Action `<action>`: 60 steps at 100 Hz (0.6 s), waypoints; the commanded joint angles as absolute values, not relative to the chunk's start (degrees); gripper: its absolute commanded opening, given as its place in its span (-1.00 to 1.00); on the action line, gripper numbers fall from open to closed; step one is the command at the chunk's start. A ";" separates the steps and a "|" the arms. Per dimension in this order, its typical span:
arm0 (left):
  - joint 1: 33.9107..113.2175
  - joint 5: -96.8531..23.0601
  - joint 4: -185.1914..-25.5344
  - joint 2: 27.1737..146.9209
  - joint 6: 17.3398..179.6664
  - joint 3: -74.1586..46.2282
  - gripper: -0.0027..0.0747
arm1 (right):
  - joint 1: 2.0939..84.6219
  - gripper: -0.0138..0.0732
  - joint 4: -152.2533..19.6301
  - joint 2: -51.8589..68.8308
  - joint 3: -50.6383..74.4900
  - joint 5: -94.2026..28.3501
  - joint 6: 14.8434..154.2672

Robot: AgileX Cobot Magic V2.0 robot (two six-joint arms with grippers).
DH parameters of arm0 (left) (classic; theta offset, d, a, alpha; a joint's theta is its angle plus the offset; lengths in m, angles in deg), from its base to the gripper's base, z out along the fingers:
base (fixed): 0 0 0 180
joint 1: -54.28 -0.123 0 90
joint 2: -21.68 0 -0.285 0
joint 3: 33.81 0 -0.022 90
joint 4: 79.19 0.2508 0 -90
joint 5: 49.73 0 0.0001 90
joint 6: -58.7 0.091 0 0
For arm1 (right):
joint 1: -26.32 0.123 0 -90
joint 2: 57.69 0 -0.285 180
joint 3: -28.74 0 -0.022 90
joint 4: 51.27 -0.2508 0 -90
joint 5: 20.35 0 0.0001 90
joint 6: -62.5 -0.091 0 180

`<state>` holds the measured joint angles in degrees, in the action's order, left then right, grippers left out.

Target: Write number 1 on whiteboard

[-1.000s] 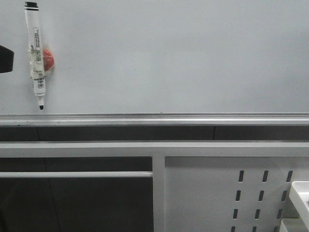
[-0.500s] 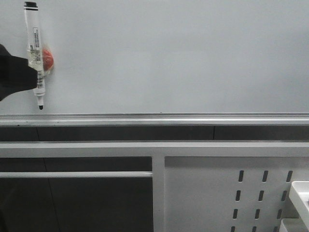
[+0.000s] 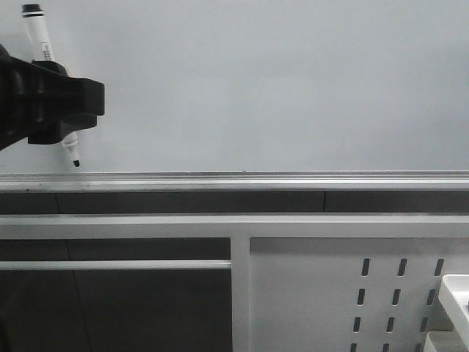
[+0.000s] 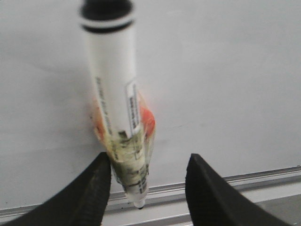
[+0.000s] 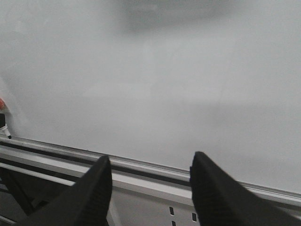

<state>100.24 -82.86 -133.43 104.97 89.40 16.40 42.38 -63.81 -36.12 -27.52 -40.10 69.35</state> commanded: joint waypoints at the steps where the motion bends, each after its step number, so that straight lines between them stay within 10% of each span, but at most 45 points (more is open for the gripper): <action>1: 100.52 -86.96 -132.41 104.73 88.90 14.61 -0.06 | 42.38 0.12 -64.00 -35.16 -25.48 -35.31 69.89; 60: 98.26 -88.09 -132.16 104.96 83.60 14.09 -0.06 | 42.38 0.12 -64.00 -35.16 -25.48 -35.31 69.89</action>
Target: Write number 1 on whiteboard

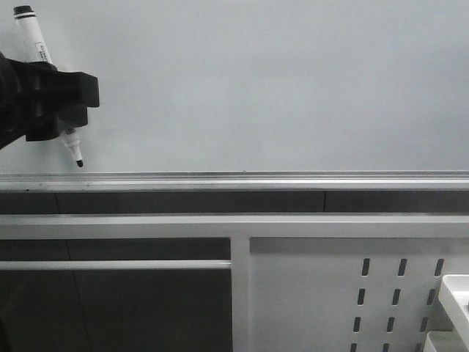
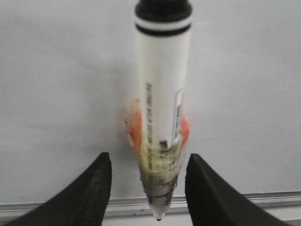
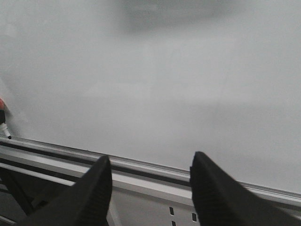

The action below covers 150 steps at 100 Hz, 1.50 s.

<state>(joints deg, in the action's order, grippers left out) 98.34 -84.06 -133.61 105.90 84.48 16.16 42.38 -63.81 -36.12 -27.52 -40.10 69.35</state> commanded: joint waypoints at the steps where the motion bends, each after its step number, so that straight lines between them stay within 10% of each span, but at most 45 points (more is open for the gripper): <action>1: 98.26 -88.09 -132.16 104.96 83.60 14.09 -0.06 | 42.38 0.12 -64.00 -35.16 -25.48 -35.31 69.89; 69: 98.26 -84.45 -124.28 105.22 88.08 12.25 -0.98 | 42.38 0.12 -64.00 -35.16 -25.48 -35.31 69.89; 105: 99.56 -76.23 -116.28 101.72 94.60 12.25 -0.98 | 44.52 0.11 -64.98 -35.16 -24.39 -36.14 70.03; 150: 108.76 -59.53 -92.67 97.79 94.60 5.55 -0.98 | 70.93 0.02 -86.77 -15.55 -12.52 -44.27 102.40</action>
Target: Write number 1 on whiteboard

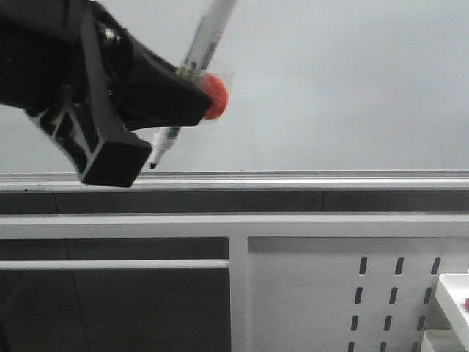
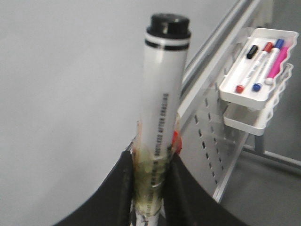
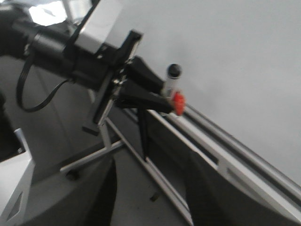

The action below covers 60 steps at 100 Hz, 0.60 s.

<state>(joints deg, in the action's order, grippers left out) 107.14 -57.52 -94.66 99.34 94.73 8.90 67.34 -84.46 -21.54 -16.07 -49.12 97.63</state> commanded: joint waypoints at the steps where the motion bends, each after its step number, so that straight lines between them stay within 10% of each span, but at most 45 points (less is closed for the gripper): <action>1: 108.97 -59.26 -92.55 97.79 94.60 5.23 -0.98 | 71.62 0.03 -86.77 -14.56 -12.20 -43.97 102.96; 60: 114.12 -52.95 -86.46 96.88 94.61 3.19 -0.98 | 75.82 0.03 -87.26 -3.63 -9.55 -29.55 104.98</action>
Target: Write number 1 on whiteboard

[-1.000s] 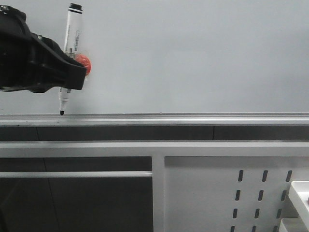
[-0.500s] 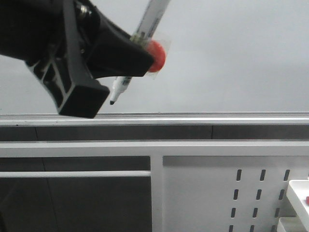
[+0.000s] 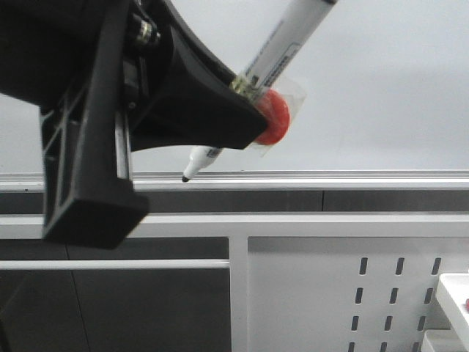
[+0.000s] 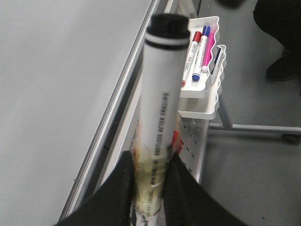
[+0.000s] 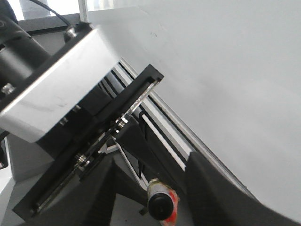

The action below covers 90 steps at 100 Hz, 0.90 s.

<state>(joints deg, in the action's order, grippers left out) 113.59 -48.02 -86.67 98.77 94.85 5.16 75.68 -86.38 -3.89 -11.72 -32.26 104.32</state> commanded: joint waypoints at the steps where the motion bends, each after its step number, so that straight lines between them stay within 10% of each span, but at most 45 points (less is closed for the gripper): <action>1: 114.12 -53.08 -86.46 96.88 94.61 3.19 -0.98 | 75.82 0.03 -87.26 -3.59 -9.55 -29.70 104.98; 56: 114.12 -54.12 -86.46 96.54 94.61 3.19 -0.98 | 75.82 0.00 -89.27 0.24 -9.55 -30.64 104.98; 90: 114.12 -54.12 -86.46 96.54 94.61 3.19 -0.98 | 75.82 -0.86 -89.68 0.24 -9.55 -32.19 104.98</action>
<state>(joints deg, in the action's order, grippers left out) 113.70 -48.97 -86.41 97.72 94.84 5.16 75.68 -87.76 0.56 -11.72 -32.63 104.95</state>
